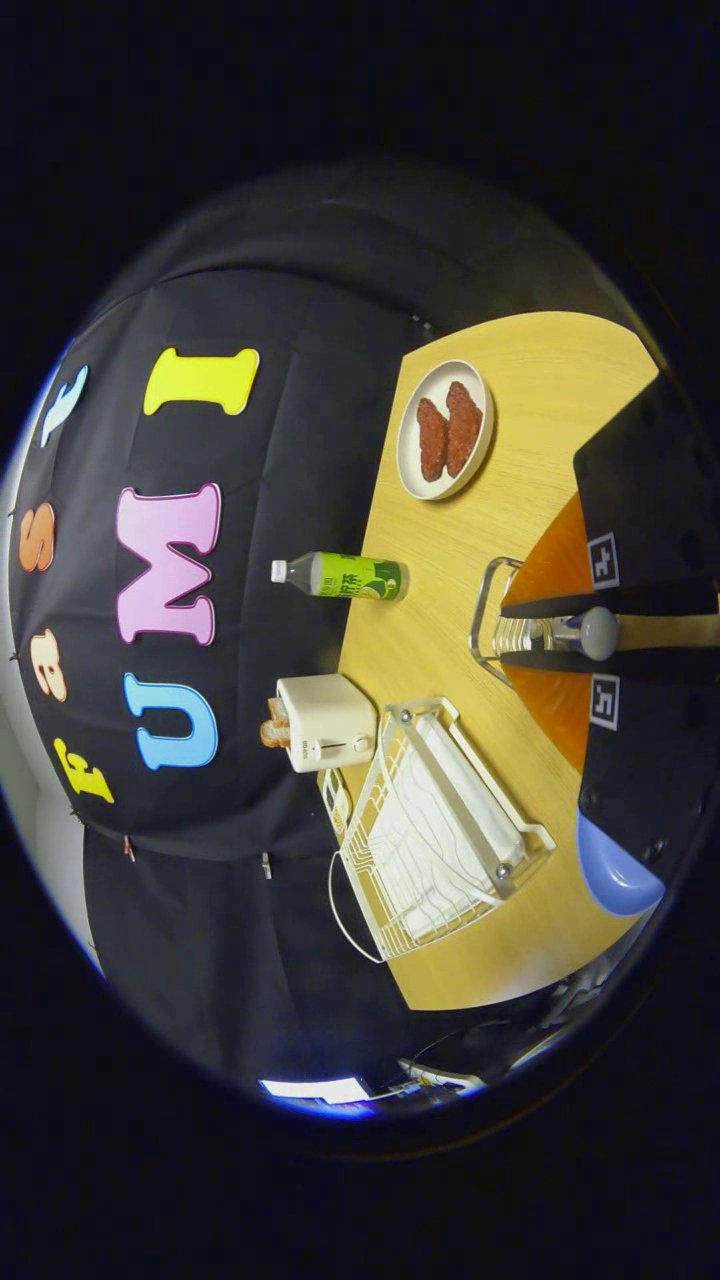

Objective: Take the plate from the dish rack, then take the spoon from the basket and place it into the plate.

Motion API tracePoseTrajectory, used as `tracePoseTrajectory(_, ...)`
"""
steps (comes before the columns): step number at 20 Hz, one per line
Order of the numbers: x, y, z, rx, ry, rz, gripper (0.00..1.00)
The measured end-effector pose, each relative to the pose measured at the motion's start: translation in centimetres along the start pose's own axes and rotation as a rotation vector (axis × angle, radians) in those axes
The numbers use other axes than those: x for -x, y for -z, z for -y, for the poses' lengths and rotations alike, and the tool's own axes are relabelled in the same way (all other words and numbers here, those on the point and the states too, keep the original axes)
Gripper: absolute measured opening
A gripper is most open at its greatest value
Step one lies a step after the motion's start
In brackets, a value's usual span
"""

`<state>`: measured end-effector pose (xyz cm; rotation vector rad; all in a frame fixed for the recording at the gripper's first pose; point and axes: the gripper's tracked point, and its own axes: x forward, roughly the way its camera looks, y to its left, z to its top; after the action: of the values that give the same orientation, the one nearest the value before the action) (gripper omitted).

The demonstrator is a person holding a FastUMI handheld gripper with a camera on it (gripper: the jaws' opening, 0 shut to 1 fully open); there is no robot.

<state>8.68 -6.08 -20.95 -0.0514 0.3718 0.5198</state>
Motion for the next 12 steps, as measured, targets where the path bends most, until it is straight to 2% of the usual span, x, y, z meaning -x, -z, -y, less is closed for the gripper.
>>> tracePoseTrajectory(6, 4.0, -3.5, -0.3, 0.001, -0.005, 0.037, 0.16)
tracePoseTrajectory(12, 8.0, -4.5, -2.8, -0.095, -0.067, 0.058, 0.16)
